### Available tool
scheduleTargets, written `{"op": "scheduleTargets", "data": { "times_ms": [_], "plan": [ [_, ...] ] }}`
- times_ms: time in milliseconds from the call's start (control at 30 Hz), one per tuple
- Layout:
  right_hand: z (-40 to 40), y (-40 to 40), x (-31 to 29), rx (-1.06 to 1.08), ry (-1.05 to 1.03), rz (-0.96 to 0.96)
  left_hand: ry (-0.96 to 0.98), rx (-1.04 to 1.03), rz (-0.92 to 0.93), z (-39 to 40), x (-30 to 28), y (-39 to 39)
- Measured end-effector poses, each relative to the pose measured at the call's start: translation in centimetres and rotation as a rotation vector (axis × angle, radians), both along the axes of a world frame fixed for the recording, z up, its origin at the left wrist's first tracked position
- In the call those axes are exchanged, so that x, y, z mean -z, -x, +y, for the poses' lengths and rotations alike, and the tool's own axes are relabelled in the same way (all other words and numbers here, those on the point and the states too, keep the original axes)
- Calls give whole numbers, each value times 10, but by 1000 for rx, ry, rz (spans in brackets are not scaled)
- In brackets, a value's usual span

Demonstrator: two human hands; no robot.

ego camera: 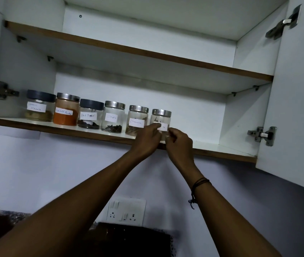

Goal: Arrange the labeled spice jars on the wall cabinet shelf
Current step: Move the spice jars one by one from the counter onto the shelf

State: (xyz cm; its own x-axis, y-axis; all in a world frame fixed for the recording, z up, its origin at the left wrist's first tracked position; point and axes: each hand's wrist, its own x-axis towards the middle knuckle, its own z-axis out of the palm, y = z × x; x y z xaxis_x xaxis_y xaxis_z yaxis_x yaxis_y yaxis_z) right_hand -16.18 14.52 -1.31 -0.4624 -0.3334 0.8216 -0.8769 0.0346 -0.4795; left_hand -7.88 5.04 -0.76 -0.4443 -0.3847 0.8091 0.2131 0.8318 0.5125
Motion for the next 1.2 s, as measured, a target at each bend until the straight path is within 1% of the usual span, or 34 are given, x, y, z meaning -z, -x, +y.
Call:
{"op": "scheduleTargets", "data": {
  "times_ms": [100,167,233,300,433,533,633,767,833,867,933,1000,1067,1133,1200],
  "plan": [
    [21,-10,19,-48,23,28,64,14,57,10,11,-11],
    [33,-14,29,-79,-10,-2,30,64,75,18,22,-17],
    [46,-19,47,-57,-46,-12,-13,99,50,30,45,-24],
    [59,-25,77,-47,-87,-38,-45,94,-47,41,82,-26],
    [82,-35,151,-59,-229,-90,-112,208,-245,62,167,-26],
    [91,-35,211,-15,-341,-211,-187,216,-360,72,227,-27],
    [96,-42,279,28,-498,-340,-194,209,-508,81,290,-34],
    [115,-66,379,5,-664,-496,-173,212,-809,92,382,-48],
    [125,-75,418,27,-724,-559,-156,250,-950,100,417,-53],
    [131,-80,433,34,-740,-580,-158,265,-990,104,430,-57],
    [143,-94,451,54,-775,-600,-167,259,-1029,114,447,-66],
    [153,-105,473,74,-822,-633,-216,288,-1080,126,467,-74],
    [165,-117,492,95,-908,-603,-265,314,-1140,139,488,-86],
    [178,-129,508,120,-1018,-507,-345,332,-1193,150,505,-96],
    [188,-135,520,159,-1014,-390,-439,338,-1207,157,513,-102]
  ]
}}
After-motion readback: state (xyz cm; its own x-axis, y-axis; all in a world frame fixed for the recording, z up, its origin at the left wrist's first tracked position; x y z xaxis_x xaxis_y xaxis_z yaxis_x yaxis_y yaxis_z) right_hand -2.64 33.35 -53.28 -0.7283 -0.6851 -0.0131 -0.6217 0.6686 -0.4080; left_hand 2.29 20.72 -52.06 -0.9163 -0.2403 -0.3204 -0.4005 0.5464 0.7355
